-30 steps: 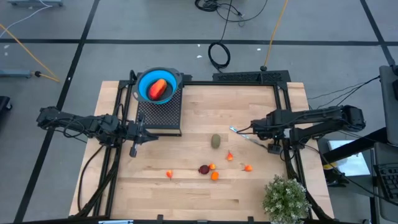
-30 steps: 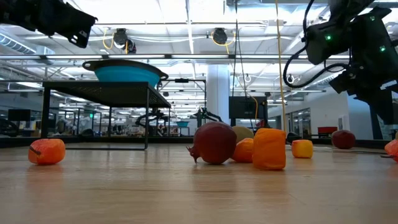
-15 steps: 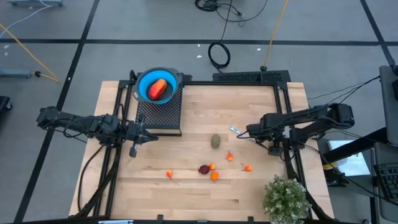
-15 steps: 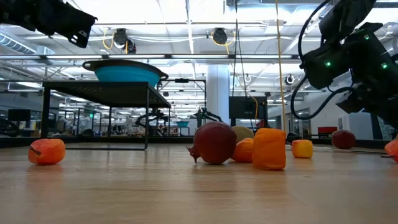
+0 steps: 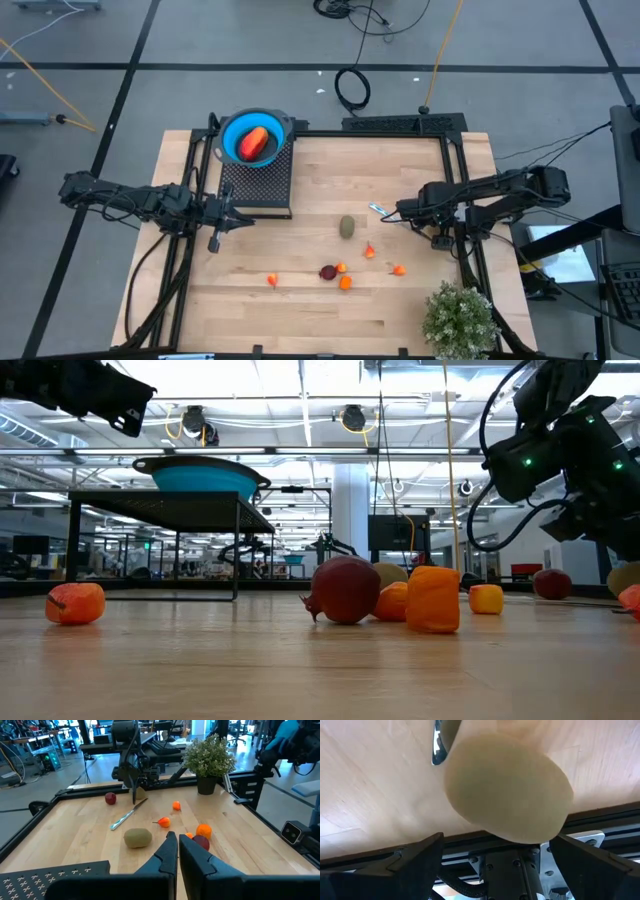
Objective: Pick & Place Fruit
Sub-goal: Put the brown kiwi into the blue strainer bowl on the shelf
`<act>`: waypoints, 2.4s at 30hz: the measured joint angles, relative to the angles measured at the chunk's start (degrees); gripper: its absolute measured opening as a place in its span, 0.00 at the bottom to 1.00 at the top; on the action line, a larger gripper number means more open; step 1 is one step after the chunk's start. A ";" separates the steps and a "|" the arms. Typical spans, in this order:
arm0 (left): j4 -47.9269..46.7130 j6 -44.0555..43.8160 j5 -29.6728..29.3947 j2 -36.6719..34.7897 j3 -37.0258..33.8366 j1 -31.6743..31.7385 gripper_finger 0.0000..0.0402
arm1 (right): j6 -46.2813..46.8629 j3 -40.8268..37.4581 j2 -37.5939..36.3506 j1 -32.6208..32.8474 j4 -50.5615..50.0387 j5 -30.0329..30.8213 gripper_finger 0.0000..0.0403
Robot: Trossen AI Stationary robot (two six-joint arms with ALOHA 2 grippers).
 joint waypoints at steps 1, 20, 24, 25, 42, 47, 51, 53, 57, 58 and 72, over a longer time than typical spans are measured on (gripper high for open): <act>0.00 0.00 0.00 0.01 0.00 0.01 0.05 | 0.00 0.00 0.00 0.00 -0.03 0.00 0.89; -0.02 0.02 -0.02 0.01 0.00 -0.01 0.05 | -3.98 6.88 -0.02 0.39 -2.10 -0.09 0.89; -0.02 0.02 -0.02 0.00 0.00 0.02 0.05 | -4.11 6.88 -0.02 0.89 -1.78 0.16 0.89; -0.02 0.02 -0.02 0.01 0.00 0.01 0.05 | -4.11 6.88 -0.02 1.01 -1.79 0.21 0.89; -0.51 -0.19 0.00 0.05 0.02 -0.01 0.05 | -2.88 6.54 8.92 2.13 -0.41 5.95 0.89; -0.76 -0.27 -0.01 0.05 0.02 0.02 0.05 | -2.82 6.54 12.50 2.12 -0.33 5.96 0.89; -0.96 -0.31 -0.02 0.05 0.02 0.01 0.05 | -2.81 6.54 12.83 2.12 -0.35 5.95 0.89; -0.98 -0.35 0.00 0.05 0.02 -0.01 0.05 | -2.80 6.54 12.85 2.12 -0.28 5.95 0.89; -0.96 -0.44 0.00 0.05 0.02 -0.01 0.05 | -2.80 6.54 12.83 2.12 -0.31 5.95 0.89; -0.96 -0.46 0.00 0.05 0.02 -0.01 0.05 | -2.76 6.54 12.83 2.12 -0.32 5.95 0.89; -0.96 -0.68 0.00 0.05 0.02 -0.03 0.05 | -2.58 6.51 12.83 2.12 2.38 5.92 0.73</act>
